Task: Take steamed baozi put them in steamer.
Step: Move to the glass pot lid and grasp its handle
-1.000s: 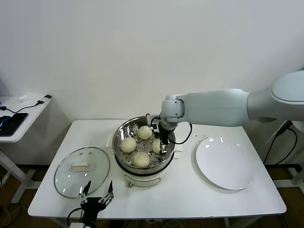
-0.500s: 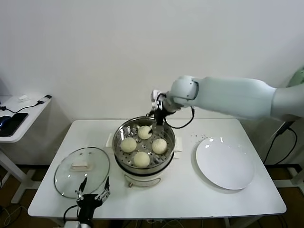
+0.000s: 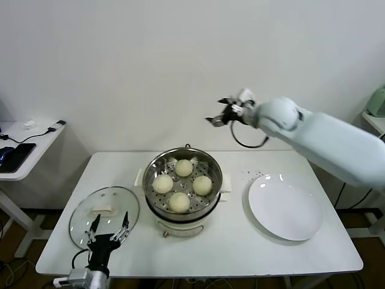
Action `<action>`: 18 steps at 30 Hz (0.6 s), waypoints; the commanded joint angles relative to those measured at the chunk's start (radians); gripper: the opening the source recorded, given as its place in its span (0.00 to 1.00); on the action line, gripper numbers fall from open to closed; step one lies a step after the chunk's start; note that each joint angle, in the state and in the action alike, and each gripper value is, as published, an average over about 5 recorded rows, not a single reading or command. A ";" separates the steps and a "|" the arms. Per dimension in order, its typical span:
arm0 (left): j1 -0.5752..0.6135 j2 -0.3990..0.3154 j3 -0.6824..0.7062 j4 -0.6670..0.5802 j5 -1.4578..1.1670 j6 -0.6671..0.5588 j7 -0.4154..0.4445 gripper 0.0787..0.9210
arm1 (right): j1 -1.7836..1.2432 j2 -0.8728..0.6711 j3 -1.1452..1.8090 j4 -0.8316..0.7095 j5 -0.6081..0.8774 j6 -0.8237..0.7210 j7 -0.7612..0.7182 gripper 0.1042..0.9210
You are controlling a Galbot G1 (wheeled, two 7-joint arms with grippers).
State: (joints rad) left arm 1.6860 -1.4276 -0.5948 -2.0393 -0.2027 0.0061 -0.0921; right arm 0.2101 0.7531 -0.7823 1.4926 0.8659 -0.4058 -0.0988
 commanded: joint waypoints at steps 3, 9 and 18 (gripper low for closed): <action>-0.045 0.034 -0.017 0.062 -0.023 -0.058 -0.003 0.88 | -1.167 -0.161 1.102 0.190 -0.273 0.270 0.123 0.88; -0.043 0.054 -0.019 0.086 -0.002 -0.109 -0.004 0.88 | -1.488 0.023 1.372 0.223 -0.324 0.433 0.095 0.88; -0.036 0.052 -0.024 0.101 0.132 -0.195 -0.041 0.88 | -1.669 0.320 1.423 0.230 -0.465 0.666 0.094 0.88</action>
State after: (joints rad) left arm 1.6528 -1.3844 -0.6156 -1.9620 -0.1851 -0.1001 -0.1059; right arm -0.9684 0.8030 0.3112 1.6736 0.5753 -0.0268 -0.0189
